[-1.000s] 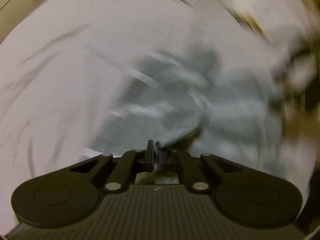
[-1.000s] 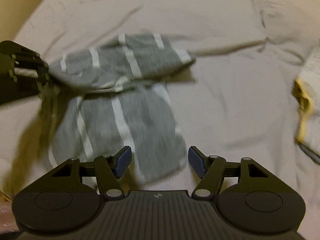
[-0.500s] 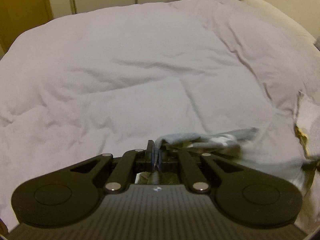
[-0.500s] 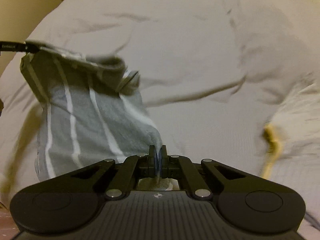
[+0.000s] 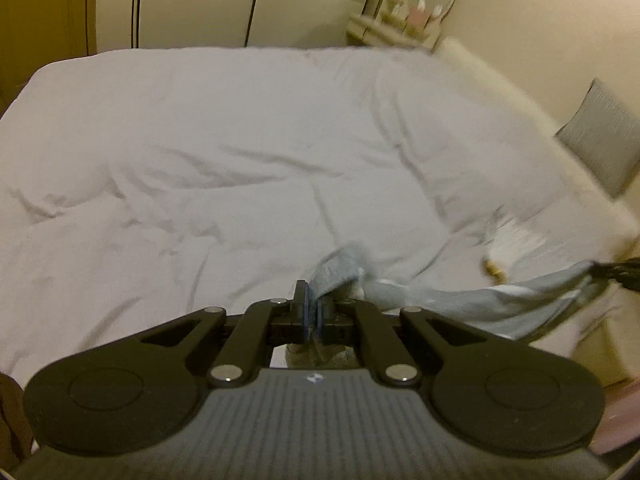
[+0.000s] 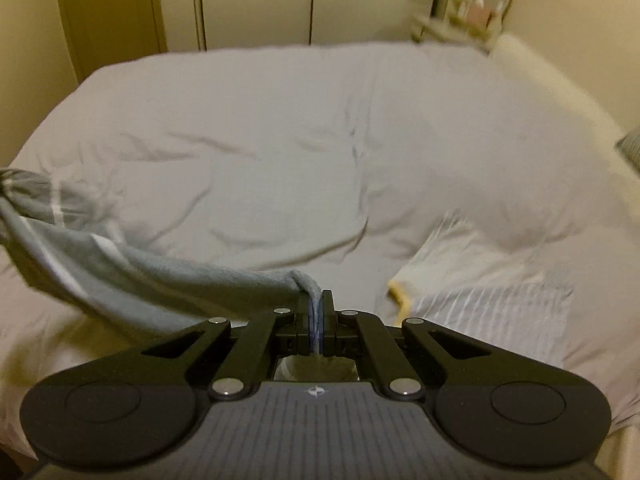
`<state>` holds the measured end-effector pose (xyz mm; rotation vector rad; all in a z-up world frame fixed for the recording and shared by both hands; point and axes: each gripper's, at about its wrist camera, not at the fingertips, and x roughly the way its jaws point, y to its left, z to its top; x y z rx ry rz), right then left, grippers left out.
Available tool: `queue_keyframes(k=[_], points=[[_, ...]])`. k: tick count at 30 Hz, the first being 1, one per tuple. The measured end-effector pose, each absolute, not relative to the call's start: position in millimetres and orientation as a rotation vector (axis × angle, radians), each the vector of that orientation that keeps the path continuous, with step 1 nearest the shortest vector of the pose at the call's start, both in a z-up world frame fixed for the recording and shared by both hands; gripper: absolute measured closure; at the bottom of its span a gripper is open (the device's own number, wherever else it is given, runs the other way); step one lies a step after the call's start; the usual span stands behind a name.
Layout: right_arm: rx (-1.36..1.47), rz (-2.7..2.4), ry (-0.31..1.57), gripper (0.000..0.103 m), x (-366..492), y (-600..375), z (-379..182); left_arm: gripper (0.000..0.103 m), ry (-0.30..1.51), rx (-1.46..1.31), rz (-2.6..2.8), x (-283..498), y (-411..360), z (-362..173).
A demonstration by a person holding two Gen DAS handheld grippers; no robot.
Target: Fold clothes
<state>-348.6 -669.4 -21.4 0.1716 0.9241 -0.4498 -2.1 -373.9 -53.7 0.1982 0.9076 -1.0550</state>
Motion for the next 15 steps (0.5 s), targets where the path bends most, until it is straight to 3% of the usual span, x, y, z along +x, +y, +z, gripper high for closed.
queue_keyframes(k=[4, 5, 6, 7, 9, 15], points=[[0.188, -0.5, 0.876, 0.102, -333.3, -683.4, -12.7, 0.1, 0.928, 0.095, -1.0, 17.0, -369.5, -43.0], [0.186, -0.524, 0.865, 0.094, -326.8, -689.2, -17.6, 0.098, 0.929, 0.082, -0.968, 23.4, -373.4, -47.8], [0.184, -0.547, 0.856, 0.07, -319.7, -695.2, -23.1, 0.095, 0.926, 0.085, -0.923, 29.4, -381.2, -55.5], [0.182, -0.561, 0.854, 0.065, -311.8, -700.9, -30.2, 0.079, 0.929, 0.084, -0.878, 35.2, -388.1, -64.5], [0.163, -0.553, 0.864, 0.064, -299.6, -706.6, -44.9, 0.063, 0.951, 0.095, -0.817, 44.5, -400.0, -83.3], [0.151, -0.363, 0.965, 0.061, -289.8, -687.5, -106.6, 0.062, 0.991, 0.226, -0.838, 20.7, -414.7, -130.3]])
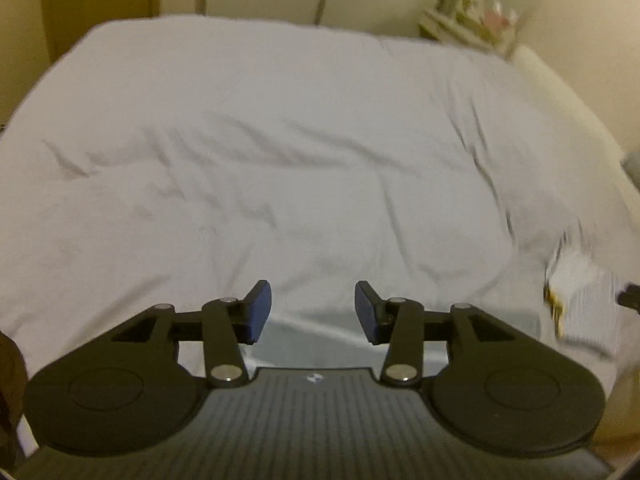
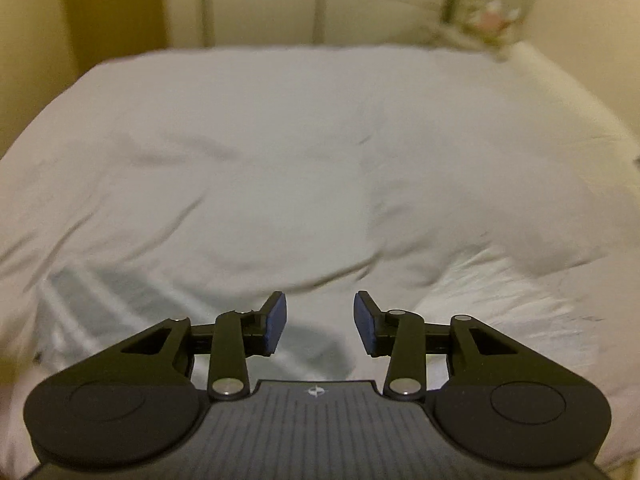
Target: Fold clothes
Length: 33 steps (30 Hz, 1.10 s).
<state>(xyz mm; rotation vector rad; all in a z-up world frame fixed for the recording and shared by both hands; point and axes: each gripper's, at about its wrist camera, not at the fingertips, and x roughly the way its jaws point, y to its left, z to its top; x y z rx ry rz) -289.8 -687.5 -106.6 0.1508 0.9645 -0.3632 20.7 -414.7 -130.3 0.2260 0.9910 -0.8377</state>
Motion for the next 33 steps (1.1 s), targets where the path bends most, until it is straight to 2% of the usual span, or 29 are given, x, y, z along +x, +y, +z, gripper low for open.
queue_keyframes(k=[4, 7, 9, 12, 20, 21, 23, 24, 25, 28, 32, 33], points=[[0.101, -0.142, 1.122, 0.054, -289.1, -647.5, -171.5, 0.062, 1.095, 0.343, -0.856, -12.0, -419.3, -184.2], [-0.071, 0.067, 1.187, 0.048, -288.2, -602.5, -210.6, 0.058, 1.177, 0.438, -0.868, -38.5, -421.7, -223.5], [-0.181, 0.159, 1.211, 0.047, -282.1, -579.0, -228.2, 0.057, 1.226, 0.471, -0.862, -49.1, -421.2, -245.5], [-0.264, 0.219, 1.242, 0.047, -265.0, -566.9, -247.9, 0.046, 1.328, 0.396, -0.785, -50.9, -411.8, -272.0], [-0.231, 0.316, 1.184, 0.046, -211.4, -580.9, -229.4, 0.043, 1.419, -0.095, -0.61, -33.5, -359.9, -300.3], [-0.241, 0.325, 1.178, 0.044, -203.4, -580.0, -227.8, 0.047, 1.42, -0.142, -0.592, -30.8, -355.7, -305.7], [-0.269, 0.341, 1.181, 0.038, -188.3, -578.1, -231.2, 0.067, 1.426, -0.231, -0.568, -23.6, -351.1, -314.9], [-0.3, 0.345, 1.186, 0.029, -182.1, -577.1, -235.6, 0.087, 1.426, -0.27, -0.561, -20.2, -349.7, -318.3], [-0.343, 0.342, 1.186, 0.019, -176.2, -575.2, -241.9, 0.1, 1.415, -0.281, -0.571, -17.0, -351.9, -316.8], [-0.417, 0.285, 1.195, 0.017, -163.9, -593.5, -268.8, 0.102, 1.348, -0.265, -0.629, -10.3, -361.5, -301.8], [-0.35, 0.194, 1.28, 0.017, -151.9, -643.0, -304.8, 0.102, 1.252, -0.192, -0.709, 1.2, -380.3, -275.7], [-0.321, 0.181, 1.304, 0.021, -151.1, -655.1, -312.4, 0.102, 1.228, -0.175, -0.728, 3.8, -384.4, -269.3]])
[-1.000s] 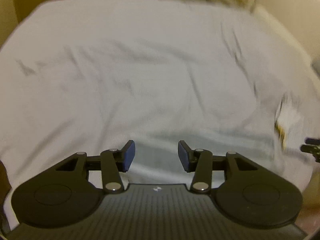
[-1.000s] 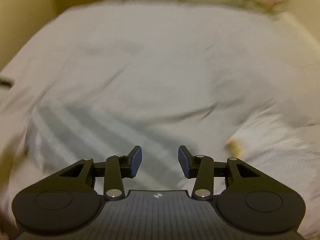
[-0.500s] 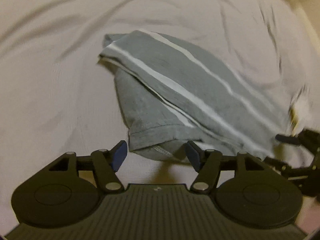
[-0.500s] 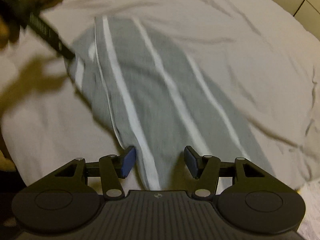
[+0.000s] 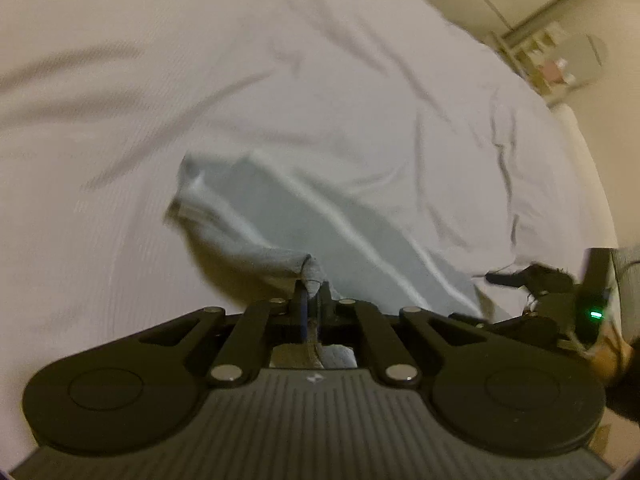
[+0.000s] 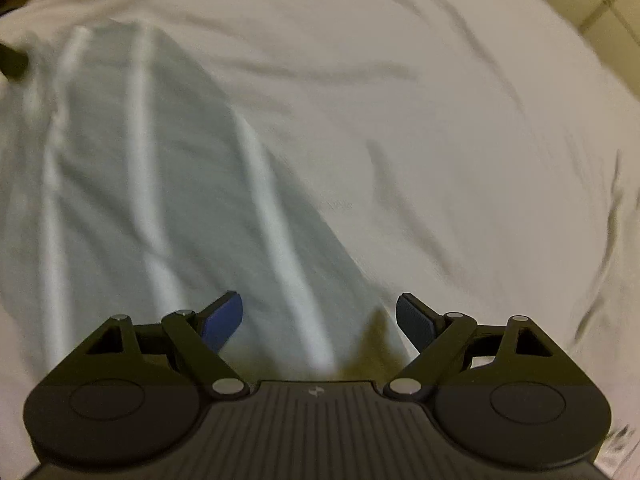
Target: Fold clothes
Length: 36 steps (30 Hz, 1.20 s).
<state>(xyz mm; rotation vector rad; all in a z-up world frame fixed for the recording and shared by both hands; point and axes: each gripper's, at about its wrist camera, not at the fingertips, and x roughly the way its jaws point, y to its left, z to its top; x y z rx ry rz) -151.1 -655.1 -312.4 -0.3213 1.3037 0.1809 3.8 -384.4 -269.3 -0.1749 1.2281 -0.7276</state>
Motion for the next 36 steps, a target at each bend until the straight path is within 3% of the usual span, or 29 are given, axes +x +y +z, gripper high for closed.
queue_keyframes(k=[2, 4, 5, 12, 17, 20, 22, 24, 25, 26, 30, 36], points=[[-0.18, 0.17, 1.342, 0.048, -159.0, -675.6, -316.6, 0.102, 1.193, -0.153, -0.75, 9.1, -395.0, -255.0], [-0.038, 0.145, 1.362, 0.09, -169.8, -692.0, -314.9, 0.102, 1.152, -0.124, -0.775, 21.0, -412.3, -240.1], [-0.008, 0.119, 1.355, 0.099, -178.8, -694.7, -308.9, 0.102, 1.131, -0.108, -0.789, 27.0, -423.3, -232.1], [0.278, -0.04, 1.294, 0.099, -274.8, -684.3, -230.1, 0.103, 0.939, 0.071, -1.054, 36.1, -527.5, -149.3], [0.654, -0.051, 1.256, 0.097, -348.9, -654.4, -190.9, 0.103, 0.806, 0.233, -1.388, -31.5, -631.1, -97.7], [0.716, 0.048, 1.227, 0.096, -362.3, -615.1, -185.2, 0.102, 0.806, 0.31, -1.56, -81.0, -678.8, -91.6], [0.693, 0.066, 1.238, 0.069, -362.9, -599.6, -189.8, 0.098, 0.823, 0.368, -1.627, -108.2, -700.3, -98.3], [0.67, 0.031, 1.243, 0.059, -367.0, -599.5, -194.9, 0.091, 0.842, 0.413, -1.649, -124.4, -700.9, -111.1], [0.668, 0.001, 1.238, 0.059, -372.1, -605.8, -195.7, 0.078, 0.86, 0.421, -1.642, -127.9, -695.3, -118.1], [0.668, -0.031, 1.234, 0.059, -377.5, -613.9, -196.5, 0.075, 0.888, 0.424, -1.623, -127.4, -687.4, -128.5], [0.631, -0.172, 1.235, 0.058, -401.8, -653.4, -206.3, 0.074, 1.023, 0.455, -1.477, -113.7, -652.7, -181.1], [0.383, -0.255, 1.205, 0.044, -384.0, -737.6, -224.4, 0.07, 1.151, 0.599, -1.339, -127.3, -628.3, -258.9]])
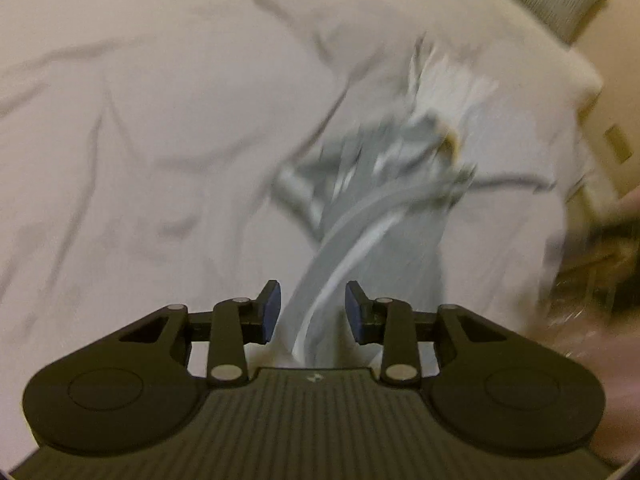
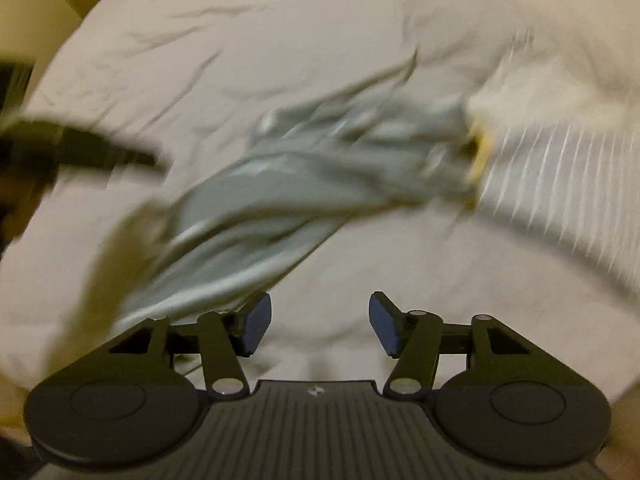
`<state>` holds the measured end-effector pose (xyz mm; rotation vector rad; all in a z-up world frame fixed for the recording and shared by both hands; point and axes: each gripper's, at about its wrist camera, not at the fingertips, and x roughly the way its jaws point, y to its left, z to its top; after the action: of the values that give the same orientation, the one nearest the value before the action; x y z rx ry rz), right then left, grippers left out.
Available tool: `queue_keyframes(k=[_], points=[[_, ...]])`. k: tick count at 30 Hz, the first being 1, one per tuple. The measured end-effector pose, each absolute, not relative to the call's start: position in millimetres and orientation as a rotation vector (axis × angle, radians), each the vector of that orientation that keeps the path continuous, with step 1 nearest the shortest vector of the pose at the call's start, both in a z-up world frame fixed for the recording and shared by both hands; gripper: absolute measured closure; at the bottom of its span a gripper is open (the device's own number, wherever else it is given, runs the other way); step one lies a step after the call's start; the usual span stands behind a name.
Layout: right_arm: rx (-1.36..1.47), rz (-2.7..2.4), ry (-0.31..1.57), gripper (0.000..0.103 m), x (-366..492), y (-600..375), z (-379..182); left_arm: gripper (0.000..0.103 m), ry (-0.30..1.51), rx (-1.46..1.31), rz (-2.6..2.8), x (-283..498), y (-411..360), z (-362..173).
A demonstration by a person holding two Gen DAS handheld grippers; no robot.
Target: Fold clothes
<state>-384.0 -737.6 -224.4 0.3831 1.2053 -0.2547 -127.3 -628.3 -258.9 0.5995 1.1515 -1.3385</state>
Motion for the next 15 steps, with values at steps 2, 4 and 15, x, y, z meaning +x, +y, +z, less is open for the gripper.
queue_keyframes(k=[2, 4, 15], points=[[0.266, -0.219, 1.201, 0.038, -363.7, -758.5, -231.1, 0.066, 1.169, 0.615, -1.299, -133.5, -622.2, -278.2], [0.156, -0.17, 1.209, 0.034, -340.9, -776.7, -240.2, 0.066, 1.198, 0.582, -1.274, -133.3, -621.7, -294.7], [-0.082, 0.027, 1.292, 0.036, -253.7, -827.2, -297.9, 0.103, 1.219, 0.282, -1.544, -184.2, -592.3, -244.9]])
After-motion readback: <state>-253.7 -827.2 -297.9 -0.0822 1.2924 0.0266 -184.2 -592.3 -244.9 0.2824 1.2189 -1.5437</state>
